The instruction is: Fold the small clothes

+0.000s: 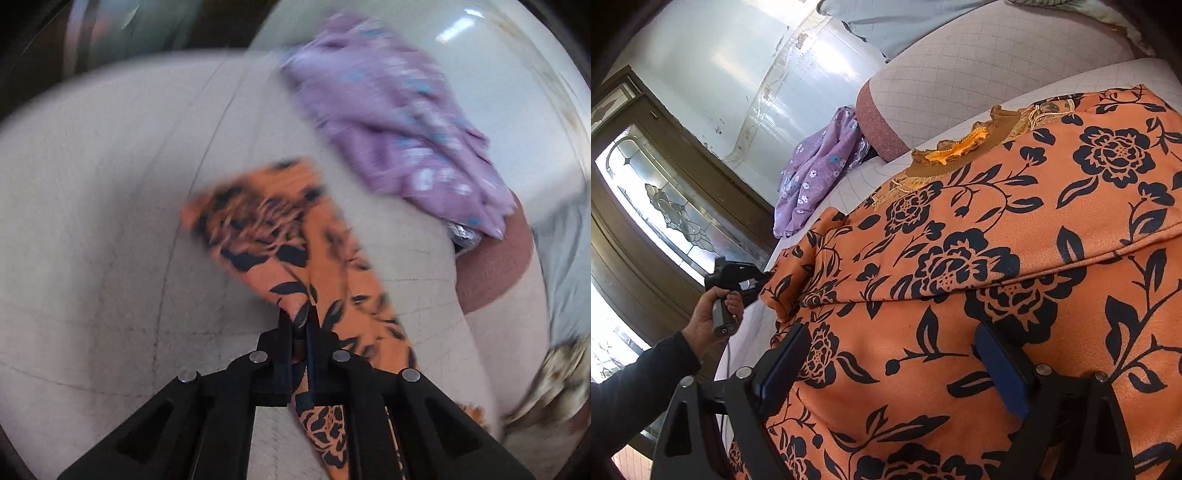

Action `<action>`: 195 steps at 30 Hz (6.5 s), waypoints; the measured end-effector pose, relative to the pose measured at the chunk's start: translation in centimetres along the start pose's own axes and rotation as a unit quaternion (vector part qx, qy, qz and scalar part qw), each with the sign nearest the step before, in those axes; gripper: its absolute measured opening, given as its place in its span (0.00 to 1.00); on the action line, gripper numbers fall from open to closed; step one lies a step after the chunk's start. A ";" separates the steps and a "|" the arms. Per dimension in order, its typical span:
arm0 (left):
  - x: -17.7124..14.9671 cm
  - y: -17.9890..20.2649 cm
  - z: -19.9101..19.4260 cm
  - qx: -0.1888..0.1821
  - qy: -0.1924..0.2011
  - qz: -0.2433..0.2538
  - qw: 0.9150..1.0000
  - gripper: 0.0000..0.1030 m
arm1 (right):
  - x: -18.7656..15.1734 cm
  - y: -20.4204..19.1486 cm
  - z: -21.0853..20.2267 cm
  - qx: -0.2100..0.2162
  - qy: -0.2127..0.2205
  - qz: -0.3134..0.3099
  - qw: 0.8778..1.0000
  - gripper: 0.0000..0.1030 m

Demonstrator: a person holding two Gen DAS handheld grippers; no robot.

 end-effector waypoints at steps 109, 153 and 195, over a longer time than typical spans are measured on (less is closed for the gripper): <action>-21.6 11.8 -4.7 0.008 -0.036 0.299 0.953 0.46 | 11.0 16.7 -15.6 -0.113 0.035 0.190 0.975 0.55; -37.1 -5.5 -18.5 -0.020 -0.191 0.270 0.943 0.19 | -10.4 8.3 -30.3 -0.157 -0.197 0.156 0.955 0.35; -22.4 8.0 -21.3 -0.145 -0.021 0.267 0.953 0.07 | 5.4 6.8 -31.4 -0.004 0.025 0.173 0.985 0.07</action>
Point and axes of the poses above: each gripper's, at about its wrist camera, not at the fingertips, and z roughly the way its jaws point, y to its right, x to its top, the point moved 5 cm from there along z, roughly the way its jaws point, and after that the axes turned 8 degrees about x, right-handed, at the moved point
